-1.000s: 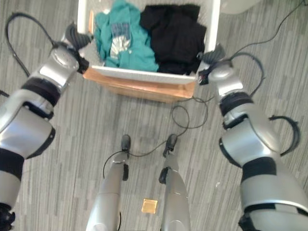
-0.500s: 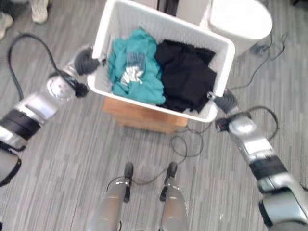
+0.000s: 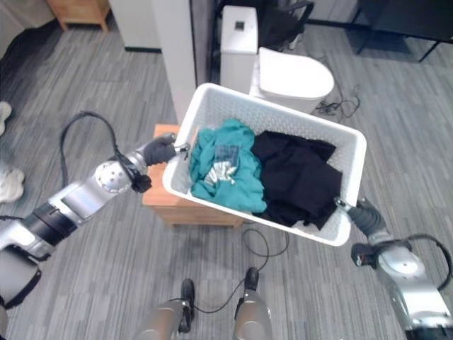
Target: Grab the laundry basket,head to the washer,open it,put in the laundry and shut it.
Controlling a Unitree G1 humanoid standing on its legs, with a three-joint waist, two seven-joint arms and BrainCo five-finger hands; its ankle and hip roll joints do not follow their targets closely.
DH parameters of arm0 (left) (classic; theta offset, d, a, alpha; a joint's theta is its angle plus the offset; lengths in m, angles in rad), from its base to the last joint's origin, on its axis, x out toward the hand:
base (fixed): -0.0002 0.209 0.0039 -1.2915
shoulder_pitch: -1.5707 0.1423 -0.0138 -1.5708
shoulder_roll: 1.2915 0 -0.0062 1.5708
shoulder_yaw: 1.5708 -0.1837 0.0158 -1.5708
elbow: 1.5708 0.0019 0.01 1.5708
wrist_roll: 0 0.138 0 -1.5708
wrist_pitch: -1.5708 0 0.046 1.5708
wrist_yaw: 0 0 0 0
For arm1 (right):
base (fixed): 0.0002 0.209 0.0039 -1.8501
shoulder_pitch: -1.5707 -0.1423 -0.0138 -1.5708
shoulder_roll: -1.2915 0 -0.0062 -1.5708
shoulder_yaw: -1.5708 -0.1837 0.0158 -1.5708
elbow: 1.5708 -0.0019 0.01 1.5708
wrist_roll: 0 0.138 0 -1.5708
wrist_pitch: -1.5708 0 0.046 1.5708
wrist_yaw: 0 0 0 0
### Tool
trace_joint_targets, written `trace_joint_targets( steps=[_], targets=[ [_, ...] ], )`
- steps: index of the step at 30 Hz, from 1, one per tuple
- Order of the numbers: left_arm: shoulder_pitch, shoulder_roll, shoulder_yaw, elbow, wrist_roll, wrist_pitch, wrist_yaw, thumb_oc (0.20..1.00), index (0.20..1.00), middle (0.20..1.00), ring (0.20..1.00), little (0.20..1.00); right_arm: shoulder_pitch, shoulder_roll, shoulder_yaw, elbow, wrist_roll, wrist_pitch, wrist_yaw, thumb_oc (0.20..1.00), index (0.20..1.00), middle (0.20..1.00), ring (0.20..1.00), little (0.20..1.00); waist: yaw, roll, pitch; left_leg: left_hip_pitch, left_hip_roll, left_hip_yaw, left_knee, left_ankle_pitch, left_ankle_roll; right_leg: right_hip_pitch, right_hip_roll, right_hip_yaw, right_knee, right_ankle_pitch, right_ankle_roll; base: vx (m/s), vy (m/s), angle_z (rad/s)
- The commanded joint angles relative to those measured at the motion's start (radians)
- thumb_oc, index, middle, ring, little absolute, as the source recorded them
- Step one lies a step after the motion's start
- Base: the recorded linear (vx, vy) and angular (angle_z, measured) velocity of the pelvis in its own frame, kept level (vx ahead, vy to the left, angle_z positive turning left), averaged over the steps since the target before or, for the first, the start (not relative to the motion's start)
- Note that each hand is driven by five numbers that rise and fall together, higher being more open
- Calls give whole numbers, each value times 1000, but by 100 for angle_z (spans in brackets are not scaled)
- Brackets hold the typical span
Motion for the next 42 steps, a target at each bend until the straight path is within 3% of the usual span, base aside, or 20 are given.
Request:
trace_joint_targets(
  steps=[1, 8, 12, 14, 18, 19, 21, 24, 28, 29, 30, 31, 32, 33, 34, 35, 36, 38, 40, 42],
  targets=[
    [-65, -48, 72, 5, 16, -59, 15, 200, 200, 200, 200, 200, -15, -36, -150, -79, 103, -71, 24, 200, 200, 200, 200, 200, 7, 39, -94, 97, -3, -13, -138, -15, 20, 83, 5, -13, 94, -54, 75, 3, -12, -29],
    [-94, -111, 69, 59, 36, -63, 36, 200, 200, 200, 200, 200, -5, -1, -167, -79, 93, -68, 17, 200, 200, 200, 200, 200, -22, 34, -67, 78, 24, 64, -113, -20, 25, 24, 16, 70, 71, 5, 89, -102, -34, -36],
    [-104, -139, 72, 89, 38, -58, 50, 200, 200, 200, 200, 200, -36, 25, -135, -58, 83, -71, 3, 200, 200, 200, 200, 200, -21, 37, -62, 74, 43, 107, -87, -32, 29, 21, 23, 76, 88, -37, 75, -87, -33, -71],
    [-111, -173, 84, 142, 16, -51, 63, 200, 200, 200, 200, 200, -65, 65, -96, -30, 75, -71, -11, 200, 200, 200, 200, 200, -5, 43, -72, 81, 76, 168, -62, -42, 26, 59, 9, 50, 120, -78, 67, -130, -125, -75],
    [-118, -191, 96, 207, -8, -53, 82, 200, 200, 200, 200, 200, -108, 100, -46, 12, 51, -71, -33, 200, 200, 200, 200, 200, 18, 44, -101, 84, 112, 240, -62, -22, 9, 110, -28, 22, 96, -66, 78, -170, -234, -87],
    [-125, -182, 102, 229, -19, -57, 86, 200, 200, 200, 200, 200, -129, 112, -20, 36, 42, -69, -40, 200, 200, 200, 200, 200, 37, 39, -111, 77, 137, 279, -59, -5, -9, 140, -39, -28, 52, -71, 82, -93, -256, -95],
    [-128, -181, 102, 241, -22, -55, 87, 200, 200, 200, 200, 200, -132, 116, -11, 47, 39, -67, -43, 200, 200, 200, 200, 200, 45, 41, -115, 85, 152, 277, -61, -13, -29, 157, -31, -37, 36, -92, 91, -66, -238, -102],
    [-144, -199, 105, 271, -29, -51, 93, 200, 200, 200, 200, 200, -123, 127, 1, 66, 46, -69, -50, 200, 200, 200, 200, 200, 38, 41, -111, 78, 240, 285, -68, 62, -81, 161, 39, -38, 30, -185, 54, -116, -374, -76],
    [-133, -205, 114, 288, -32, -49, 96, 200, 200, 200, 200, 200, -119, 119, 25, 50, 65, -71, -39, 200, 200, 200, 200, 200, 31, 41, -98, 105, 320, 291, -102, 132, -121, 166, 111, -35, 32, -228, 23, -84, -415, -43],
    [-129, -198, 122, 301, -40, -47, 95, 200, 200, 200, 200, 200, -121, 105, 37, 46, 83, -75, -34, 200, 200, 200, 200, 200, 23, 42, -96, 122, 371, 304, -117, 167, -137, 178, 162, -26, 9, -242, 8, -77, -416, -37],
    [-128, -197, 124, 301, -40, -47, 95, 200, 200, 200, 200, 200, -123, 103, 39, 46, 83, -75, -34, 200, 200, 200, 200, 200, 24, 43, -94, 125, 373, 305, -119, 169, -140, 180, 165, -25, 7, -241, 6, -64, -396, -41],
    [-129, -199, 126, 310, -43, -44, 96, 200, 200, 200, 200, 200, -127, 96, 46, 48, 89, -74, -33, 200, 200, 200, 200, 200, 24, 44, -88, 127, 393, 300, -119, 185, -145, 188, 185, -18, 1, -247, -5, -65, -311, -40],
    [-131, -195, 135, 316, -52, -44, 100, 200, 200, 200, 200, 200, -131, 70, 45, 41, 105, -73, -32, 200, 200, 200, 200, 200, 32, 39, -76, 121, 400, 231, -118, 190, -135, 193, 211, 12, -9, -256, -19, -66, -304, -36],
    [-131, -196, 135, 316, -53, -44, 100, 200, 200, 200, 200, 200, -131, 69, 44, 40, 106, -73, -32, 200, 200, 200, 200, 200, 32, 41, -75, 120, 401, 229, -116, 189, -135, 194, 211, 11, -9, -255, -19, -111, -377, -53],
    [-130, -191, 140, 321, -62, -45, 106, 200, 200, 200, 200, 200, -136, 40, 41, 29, 127, -73, -26, 200, 200, 200, 200, 200, 50, 25, -62, 92, 368, 113, -83, 187, -104, 195, 227, 31, -21, -237, -40, -71, -196, -56],
    [-130, -191, 140, 321, -62, -45, 106, 200, 200, 200, 200, 200, -136, 40, 41, 29, 127, -73, -26, 200, 200, 200, 200, 200, 47, 26, -61, 88, 368, 109, -77, 183, -104, 196, 227, 29, -22, -238, -40, -59, -274, -68],
    [-125, -186, 145, 325, -68, -43, 108, 200, 200, 200, 200, 200, -139, 28, 42, 29, 133, -69, -23, 200, 200, 200, 200, 200, 56, 19, -54, 78, 341, 48, -58, 168, -94, 201, 232, 51, -22, -234, -46, 14, -156, -56],
    [-109, -176, 157, 310, -72, -43, 110, 200, 200, 200, 200, 200, -164, 8, 60, 40, 148, -65, -11, 200, 200, 200, 200, 200, 75, 3, -45, 14, 196, -57, 17, 101, -63, 217, 252, 97, -37, -217, -58, 68, -247, -40],
    [-105, -176, 158, 312, -75, -44, 113, 200, 200, 200, 200, 200, -177, 6, 75, 55, 151, -68, -12, 200, 200, 200, 200, 200, 74, 5, -45, -6, 168, -43, 26, 95, -57, 223, 256, 99, -43, -216, -58, 74, -122, -64],
    [-105, -163, 166, 315, -76, -46, 123, 200, 200, 200, 200, 200, -211, -12, 102, 64, 158, -68, -22, 200, 200, 200, 200, 200, 90, 21, -35, -118, 71, -16, 11, 143, -51, 246, 295, 126, -45, -222, -66, 156, -125, -39]
  ],
)
